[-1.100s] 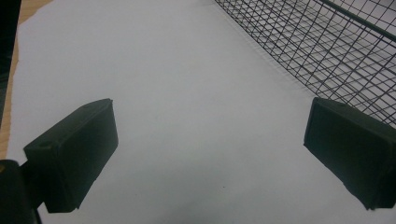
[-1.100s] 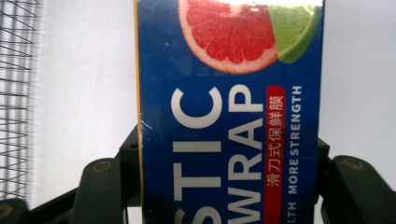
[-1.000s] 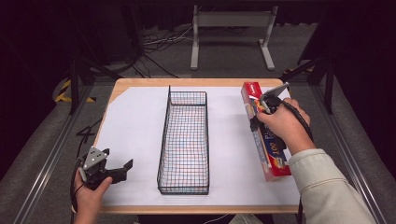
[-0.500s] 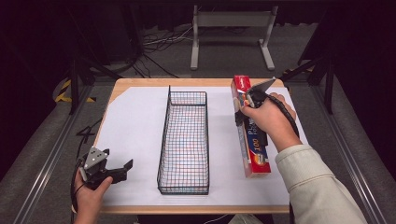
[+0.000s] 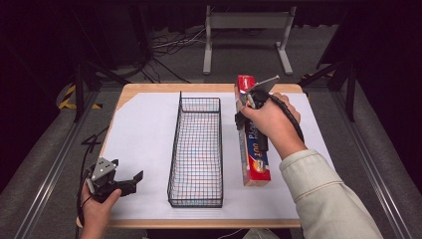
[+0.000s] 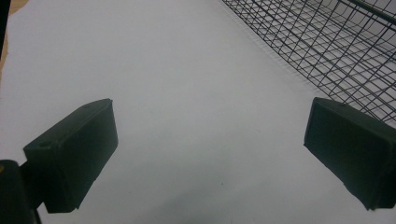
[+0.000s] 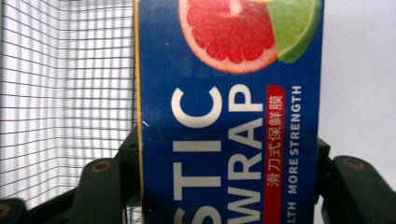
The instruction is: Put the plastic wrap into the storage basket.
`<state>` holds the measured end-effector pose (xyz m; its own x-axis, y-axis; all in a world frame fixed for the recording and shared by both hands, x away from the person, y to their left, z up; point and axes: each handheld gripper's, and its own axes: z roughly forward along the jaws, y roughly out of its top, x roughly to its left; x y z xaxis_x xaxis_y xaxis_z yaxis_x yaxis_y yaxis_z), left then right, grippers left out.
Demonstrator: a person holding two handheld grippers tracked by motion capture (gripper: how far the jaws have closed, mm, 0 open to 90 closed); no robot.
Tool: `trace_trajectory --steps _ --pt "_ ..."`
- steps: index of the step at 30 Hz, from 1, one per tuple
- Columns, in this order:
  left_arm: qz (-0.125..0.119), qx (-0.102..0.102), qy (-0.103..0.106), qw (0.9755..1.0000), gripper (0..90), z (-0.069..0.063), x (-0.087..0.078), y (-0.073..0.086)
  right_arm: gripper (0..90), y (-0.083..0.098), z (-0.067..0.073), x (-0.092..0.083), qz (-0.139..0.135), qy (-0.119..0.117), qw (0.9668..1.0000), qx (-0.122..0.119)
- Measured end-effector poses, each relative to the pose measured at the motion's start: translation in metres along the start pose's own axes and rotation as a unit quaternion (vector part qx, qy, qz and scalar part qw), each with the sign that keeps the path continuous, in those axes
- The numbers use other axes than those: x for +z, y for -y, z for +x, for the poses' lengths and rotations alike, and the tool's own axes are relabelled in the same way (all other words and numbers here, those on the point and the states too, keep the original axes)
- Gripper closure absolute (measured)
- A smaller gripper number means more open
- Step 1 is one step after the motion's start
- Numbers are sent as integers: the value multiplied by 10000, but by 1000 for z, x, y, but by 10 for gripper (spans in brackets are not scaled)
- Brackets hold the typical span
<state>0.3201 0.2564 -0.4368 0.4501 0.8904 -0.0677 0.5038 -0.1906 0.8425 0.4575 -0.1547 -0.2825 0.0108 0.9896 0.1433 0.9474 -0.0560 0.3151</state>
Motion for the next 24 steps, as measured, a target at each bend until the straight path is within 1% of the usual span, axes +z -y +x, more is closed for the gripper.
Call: trace_trajectory --steps 4,8,9,12,14,19,22,23,24 --pt "-4 15 6 10000 34 0 1 -1 401 1 9 1 -15 28 10000 -70" --pt "6 21 2 10000 34 -1 1 0 401 1 19 1 3 -41 10000 -64" --pt "4 5 10 10000 34 -1 1 0 401 2 22 2 5 -22 10000 -87" --pt "3 40 1 10000 34 -1 2 0 401 3 29 4 -26 75 9999 -137" --pt "7 52 -9 10000 34 -1 2 0 401 4 34 5 -72 39 9999 -116" --pt "2 82 -4 10000 34 -2 2 -1 402 5 45 8 -34 -13 10000 -54" --pt "2 70 -24 10000 34 -2 4 0 401 6 53 9 -15 -59 9999 -136" --pt "10 83 -19 10000 34 -1 4 -1 401 6 56 10 -4 -69 9999 -143" --pt "18 54 -18 10000 34 -1 5 -1 401 7 60 10 5 -119 9999 -123"
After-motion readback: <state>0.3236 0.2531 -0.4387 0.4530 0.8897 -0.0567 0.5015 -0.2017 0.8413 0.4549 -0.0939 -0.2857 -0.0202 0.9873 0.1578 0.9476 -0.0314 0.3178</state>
